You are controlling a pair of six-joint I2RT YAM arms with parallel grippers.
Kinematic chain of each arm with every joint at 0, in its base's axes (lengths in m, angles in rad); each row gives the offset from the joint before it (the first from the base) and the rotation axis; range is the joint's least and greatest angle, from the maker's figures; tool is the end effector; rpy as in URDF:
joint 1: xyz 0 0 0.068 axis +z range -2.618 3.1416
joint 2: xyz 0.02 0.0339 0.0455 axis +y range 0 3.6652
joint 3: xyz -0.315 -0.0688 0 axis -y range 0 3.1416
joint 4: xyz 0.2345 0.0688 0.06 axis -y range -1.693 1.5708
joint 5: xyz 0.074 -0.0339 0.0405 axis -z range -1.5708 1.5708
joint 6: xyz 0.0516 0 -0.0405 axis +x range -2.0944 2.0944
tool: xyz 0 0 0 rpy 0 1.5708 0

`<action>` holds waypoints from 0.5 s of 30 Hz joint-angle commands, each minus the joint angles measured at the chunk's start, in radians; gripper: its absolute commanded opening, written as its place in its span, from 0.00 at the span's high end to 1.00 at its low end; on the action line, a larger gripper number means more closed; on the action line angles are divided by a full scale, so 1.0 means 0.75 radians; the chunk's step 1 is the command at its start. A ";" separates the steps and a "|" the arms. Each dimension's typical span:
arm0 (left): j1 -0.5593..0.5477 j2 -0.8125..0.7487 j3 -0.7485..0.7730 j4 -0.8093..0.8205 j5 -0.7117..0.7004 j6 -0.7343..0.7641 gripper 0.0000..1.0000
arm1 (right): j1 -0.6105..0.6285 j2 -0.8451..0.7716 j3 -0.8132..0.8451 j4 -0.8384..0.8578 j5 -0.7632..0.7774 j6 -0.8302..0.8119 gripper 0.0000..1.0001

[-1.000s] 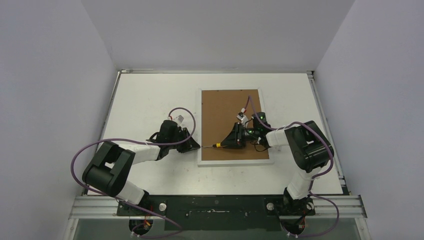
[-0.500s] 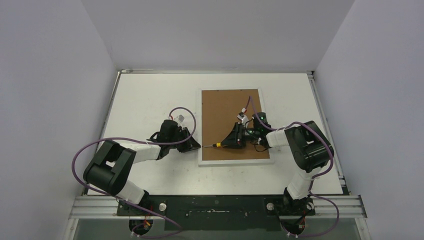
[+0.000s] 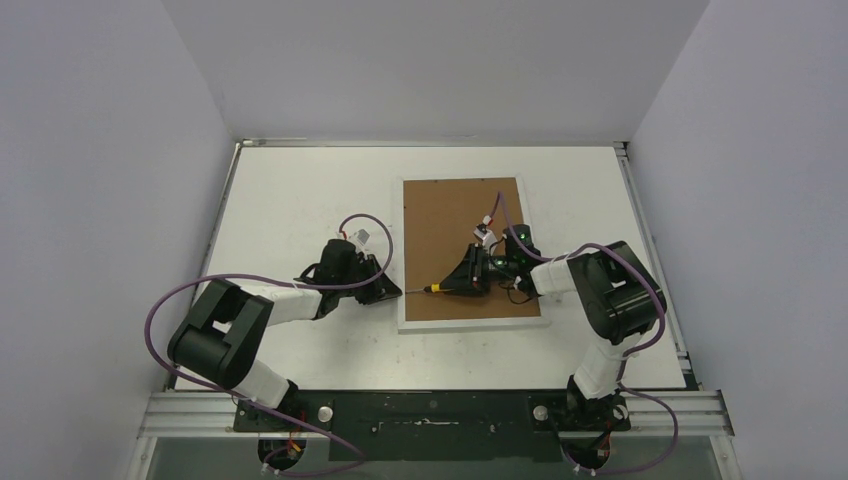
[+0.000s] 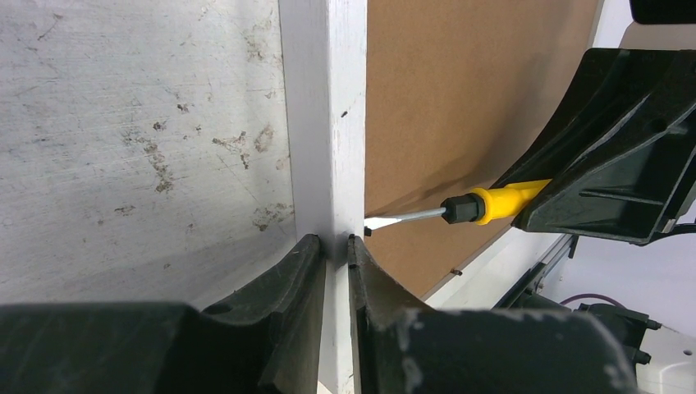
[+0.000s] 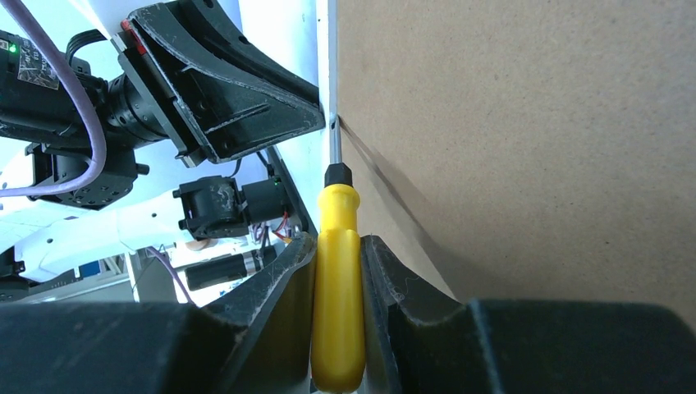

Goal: Take the photo out of the frame
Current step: Release the photo frame item from the photo frame.

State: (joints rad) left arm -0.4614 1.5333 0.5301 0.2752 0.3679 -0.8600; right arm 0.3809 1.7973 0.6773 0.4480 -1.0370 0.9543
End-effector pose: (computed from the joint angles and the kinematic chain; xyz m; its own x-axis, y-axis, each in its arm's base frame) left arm 0.2389 -0.1395 0.1815 -0.8857 -0.3493 -0.3057 -0.0236 0.6916 -0.7219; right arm 0.2855 0.1622 0.1731 -0.9988 0.0472 -0.0152 0.0006 0.3171 0.9484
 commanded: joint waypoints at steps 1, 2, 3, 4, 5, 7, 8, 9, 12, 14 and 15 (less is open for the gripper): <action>-0.026 0.029 0.056 0.083 0.018 -0.009 0.87 | 0.038 0.007 0.020 0.051 0.007 -0.007 0.95; -0.025 0.028 0.058 0.085 0.019 -0.007 0.86 | 0.038 0.002 0.024 0.032 0.005 -0.017 0.95; -0.026 0.027 0.058 0.083 0.018 -0.005 0.87 | 0.038 -0.006 0.031 0.000 0.004 -0.037 0.95; -0.025 0.026 0.058 0.080 0.015 -0.003 0.87 | 0.035 -0.013 0.039 -0.044 0.007 -0.066 0.95; -0.025 0.024 0.060 0.075 0.013 -0.001 0.87 | 0.027 -0.023 0.046 -0.084 0.011 -0.092 0.95; -0.025 0.023 0.064 0.071 0.013 0.001 0.87 | 0.004 -0.041 0.047 -0.131 0.010 -0.120 0.95; -0.025 0.023 0.065 0.069 0.013 0.001 0.87 | -0.011 -0.052 0.044 -0.146 0.003 -0.128 0.95; -0.025 0.023 0.067 0.065 0.012 0.003 0.87 | -0.025 -0.063 0.042 -0.169 -0.005 -0.137 0.95; -0.025 0.020 0.074 0.051 0.010 0.009 0.87 | -0.050 -0.093 0.051 -0.257 -0.007 -0.198 0.95; -0.025 0.017 0.075 0.047 0.009 0.011 0.87 | -0.051 -0.096 0.049 -0.276 -0.010 -0.217 0.95; -0.025 0.016 0.076 0.045 0.009 0.013 0.87 | -0.050 -0.096 0.045 -0.276 -0.010 -0.217 0.95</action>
State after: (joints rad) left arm -0.4744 1.5433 0.5453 0.2737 0.3679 -0.8589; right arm 0.3511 1.7641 0.6964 0.3138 -1.0470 0.8654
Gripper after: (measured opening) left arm 0.128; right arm 0.218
